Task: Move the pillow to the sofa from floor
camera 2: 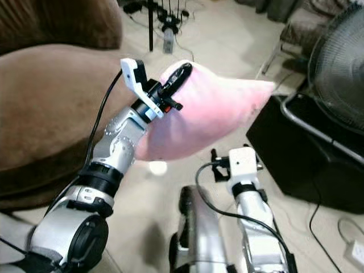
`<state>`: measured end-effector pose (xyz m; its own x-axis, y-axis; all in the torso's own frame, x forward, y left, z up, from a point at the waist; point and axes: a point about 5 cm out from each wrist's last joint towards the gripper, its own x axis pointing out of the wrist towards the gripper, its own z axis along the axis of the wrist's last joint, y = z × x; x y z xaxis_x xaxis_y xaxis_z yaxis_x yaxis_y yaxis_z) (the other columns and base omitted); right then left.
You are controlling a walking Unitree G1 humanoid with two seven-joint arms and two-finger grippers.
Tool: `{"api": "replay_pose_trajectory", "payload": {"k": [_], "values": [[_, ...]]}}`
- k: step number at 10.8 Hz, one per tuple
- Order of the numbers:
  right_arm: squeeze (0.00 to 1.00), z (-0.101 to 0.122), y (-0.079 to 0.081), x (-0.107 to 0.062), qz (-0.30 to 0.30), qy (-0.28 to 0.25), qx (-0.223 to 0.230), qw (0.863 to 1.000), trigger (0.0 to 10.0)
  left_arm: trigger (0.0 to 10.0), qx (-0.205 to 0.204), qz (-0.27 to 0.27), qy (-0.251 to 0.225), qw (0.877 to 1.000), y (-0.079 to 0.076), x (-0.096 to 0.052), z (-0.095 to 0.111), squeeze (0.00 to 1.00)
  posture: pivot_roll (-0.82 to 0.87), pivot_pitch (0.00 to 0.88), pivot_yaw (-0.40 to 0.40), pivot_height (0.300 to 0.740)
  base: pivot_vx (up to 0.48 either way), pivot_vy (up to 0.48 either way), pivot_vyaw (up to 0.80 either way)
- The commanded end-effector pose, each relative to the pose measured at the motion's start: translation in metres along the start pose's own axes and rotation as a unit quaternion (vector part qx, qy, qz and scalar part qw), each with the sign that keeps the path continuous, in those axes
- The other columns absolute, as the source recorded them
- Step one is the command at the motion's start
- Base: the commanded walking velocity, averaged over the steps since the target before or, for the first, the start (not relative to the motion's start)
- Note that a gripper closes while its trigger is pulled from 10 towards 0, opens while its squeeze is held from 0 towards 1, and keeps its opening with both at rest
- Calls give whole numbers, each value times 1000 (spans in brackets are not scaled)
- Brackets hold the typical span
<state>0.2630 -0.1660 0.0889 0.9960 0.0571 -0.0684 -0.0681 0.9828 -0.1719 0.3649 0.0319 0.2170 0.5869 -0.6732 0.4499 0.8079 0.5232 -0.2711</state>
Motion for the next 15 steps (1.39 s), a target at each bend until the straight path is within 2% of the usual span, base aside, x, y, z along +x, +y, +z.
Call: {"api": "replay_pose_trajectory", "payload": {"k": [1, 2, 3, 4, 5, 6, 7, 12, 13, 14, 15], "values": [[0, -4, 9, 15, 14, -2, 10, 1000, 10000, 0, 44, 72, 35, 996, 12, -37, -16, 0, 50, 60, -103, 391, 0, 0, 0], [0, 0, 35, 35, 59, -13, 26, 998, 10000, 0, 135, 230, 140, 953, 56, -139, -25, 0, 69, 60, -110, 391, 0, 0, 0], [0, 3, 43, 41, 77, -18, 26, 997, 10000, 0, 152, 270, 157, 938, 55, -166, -31, 0, 89, 64, -119, 391, 0, 0, 0], [0, 3, 43, 41, 77, -17, 26, 997, 10000, 0, 149, 272, 156, 938, 55, -168, -32, 0, 89, 64, -119, 391, 0, 0, 0], [0, 1, 43, 41, 80, -15, 22, 996, 10000, 0, 155, 283, 167, 932, 54, -175, -35, 0, 93, 67, -124, 391, 0, 0, 0], [0, -2, 45, 44, 89, -18, 20, 996, 10000, 10000, 161, 324, 180, 915, 60, -178, -31, 0, 87, 65, -126, 391, 0, 0, 0], [63, -5, 46, 45, 97, -14, 29, 995, 10000, 10000, 170, 337, 187, 907, 62, -179, -29, 0, 83, 65, -126, 400, 0, 0, 0], [122, -11, 49, 44, 111, -11, 37, 993, 10000, 10000, 160, 331, 212, 905, 57, -172, -41, 0, 70, 67, -124, 474, 0, 0, 0], [122, -11, 48, 43, 111, -12, 38, 993, 10000, 10000, 168, 331, 218, 903, 57, -175, -43, 0, 65, 69, -126, 484, 0, 0, 0], [141, -13, 47, 42, 109, -11, 39, 993, 10000, 10000, 179, 336, 225, 897, 59, -184, -44, 0, 66, 71, -128, 504, 0, 0, 0], [196, -18, 45, 40, 107, -5, 38, 993, 10000, 10000, 210, 339, 253, 881, 62, -199, -49, 0, 66, 71, -129, 519, 0, 0, 0]]}}
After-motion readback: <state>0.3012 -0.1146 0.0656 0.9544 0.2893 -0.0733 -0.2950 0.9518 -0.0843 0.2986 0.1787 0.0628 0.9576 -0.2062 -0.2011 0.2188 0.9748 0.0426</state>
